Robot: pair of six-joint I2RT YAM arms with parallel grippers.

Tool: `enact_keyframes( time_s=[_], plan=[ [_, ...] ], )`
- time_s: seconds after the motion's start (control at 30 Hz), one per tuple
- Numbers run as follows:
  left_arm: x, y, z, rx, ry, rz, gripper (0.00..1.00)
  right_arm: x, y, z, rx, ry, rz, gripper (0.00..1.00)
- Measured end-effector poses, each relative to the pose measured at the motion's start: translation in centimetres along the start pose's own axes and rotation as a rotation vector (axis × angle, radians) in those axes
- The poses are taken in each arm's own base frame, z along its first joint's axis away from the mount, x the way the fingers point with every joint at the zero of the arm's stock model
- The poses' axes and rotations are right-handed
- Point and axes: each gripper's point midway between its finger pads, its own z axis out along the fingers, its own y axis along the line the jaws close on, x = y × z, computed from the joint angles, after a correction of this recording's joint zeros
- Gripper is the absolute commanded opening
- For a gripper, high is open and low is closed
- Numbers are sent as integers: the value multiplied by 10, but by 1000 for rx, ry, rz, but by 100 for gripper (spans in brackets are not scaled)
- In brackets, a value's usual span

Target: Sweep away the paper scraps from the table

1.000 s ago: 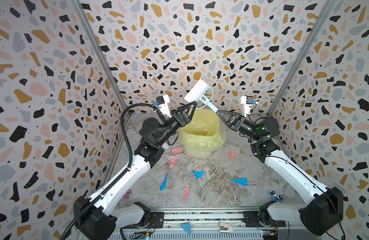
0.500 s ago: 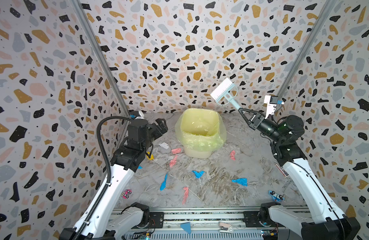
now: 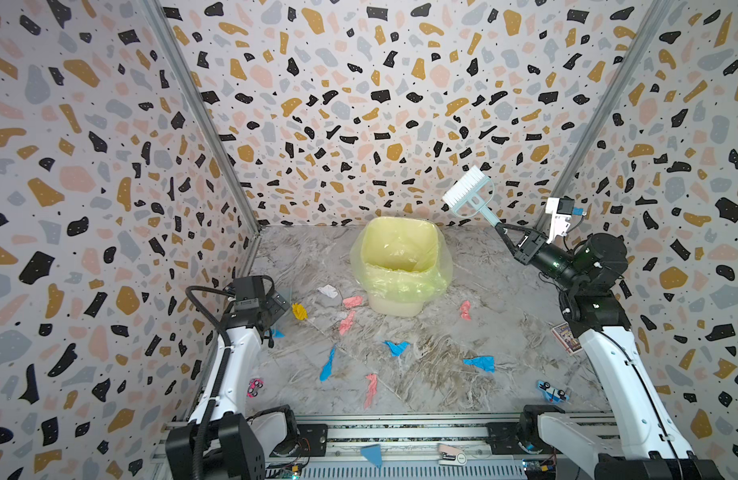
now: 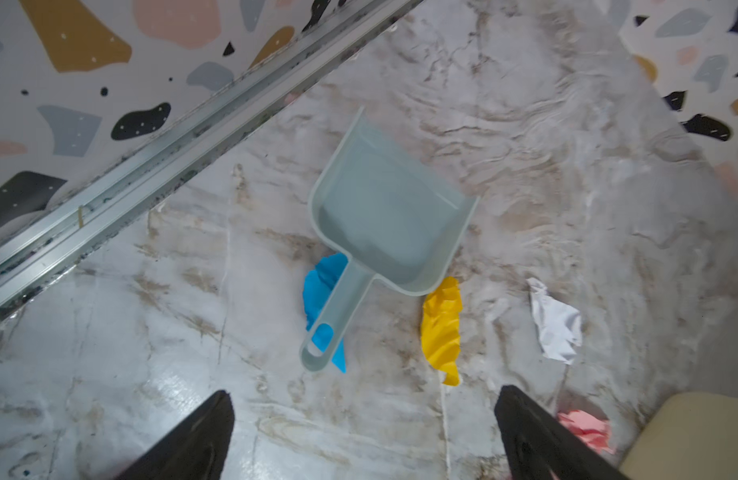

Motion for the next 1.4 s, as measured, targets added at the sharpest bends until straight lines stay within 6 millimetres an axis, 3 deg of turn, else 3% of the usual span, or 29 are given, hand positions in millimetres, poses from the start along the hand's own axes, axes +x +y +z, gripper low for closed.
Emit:
enact_keyframes(
  time_s=[0.13,0.43,0.7,1.4],
  plan=[
    [9,16,22,-32,43,3,100,1,-4,-5,8,-1,1,0],
    [22,8,54,7,129,104,100,7,-21,-15,45,-2,19,0],
    [30,5,60,32,168,172,100,12,-21,-25,53,-17,22,0],
    [46,-14,61,156,247,211,96,17,-29,-25,59,-21,42,0]
  ],
)
